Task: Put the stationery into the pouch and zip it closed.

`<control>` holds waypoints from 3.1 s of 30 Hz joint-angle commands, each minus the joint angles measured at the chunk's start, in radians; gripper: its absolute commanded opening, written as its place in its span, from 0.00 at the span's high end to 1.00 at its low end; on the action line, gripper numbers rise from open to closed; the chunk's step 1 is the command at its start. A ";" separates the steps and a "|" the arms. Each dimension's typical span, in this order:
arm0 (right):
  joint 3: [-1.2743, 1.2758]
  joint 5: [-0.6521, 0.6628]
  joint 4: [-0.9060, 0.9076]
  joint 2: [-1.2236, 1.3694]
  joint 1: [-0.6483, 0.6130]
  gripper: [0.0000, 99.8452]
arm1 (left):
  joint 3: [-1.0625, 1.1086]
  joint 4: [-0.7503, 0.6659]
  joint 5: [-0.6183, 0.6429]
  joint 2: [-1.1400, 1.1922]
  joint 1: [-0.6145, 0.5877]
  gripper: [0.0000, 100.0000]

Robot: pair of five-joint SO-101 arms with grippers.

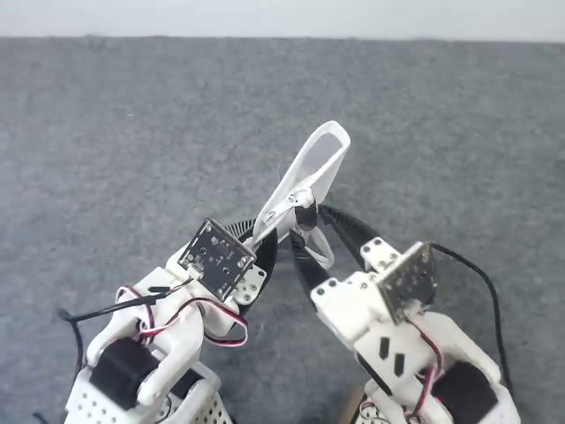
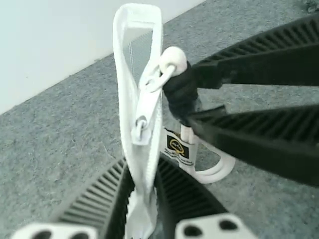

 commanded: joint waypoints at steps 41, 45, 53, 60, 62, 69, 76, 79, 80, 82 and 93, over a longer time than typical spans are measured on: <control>-0.008 -0.017 -0.262 0.189 0.337 0.99 | 0.015 0.012 -0.005 -0.006 -0.008 0.99; -0.008 -0.041 -0.298 0.213 0.381 0.99 | 0.015 0.012 -0.005 -0.006 -0.008 0.99; -0.005 -0.058 -0.369 0.266 0.433 0.99 | 0.016 0.012 -0.005 -0.006 -0.008 0.99; -0.005 -0.060 -0.432 0.344 0.501 0.99 | 0.016 0.012 -0.005 -0.006 -0.008 0.99; -0.005 -0.060 -0.447 0.366 0.522 0.99 | 0.016 0.012 -0.005 -0.006 -0.008 0.99; -0.005 -0.061 -0.501 0.440 0.588 0.99 | 0.016 0.012 -0.005 -0.006 -0.028 0.99; -0.008 -0.127 -0.532 0.484 0.634 0.99 | 0.016 0.012 -0.005 -0.006 -0.029 0.99; -0.008 -0.132 -0.532 0.481 0.638 0.99 | 0.015 0.012 -0.005 -0.006 -0.029 0.99; -0.008 -0.132 -0.530 0.479 0.647 0.99 | 0.015 0.012 -0.005 -0.006 -0.029 0.99; -0.008 -0.141 -0.532 0.479 0.671 0.99 | 0.015 0.012 -0.005 -0.006 -0.029 0.99; -0.020 -0.187 -0.532 0.486 0.720 0.99 | 0.015 0.012 -0.005 -0.006 -0.031 0.99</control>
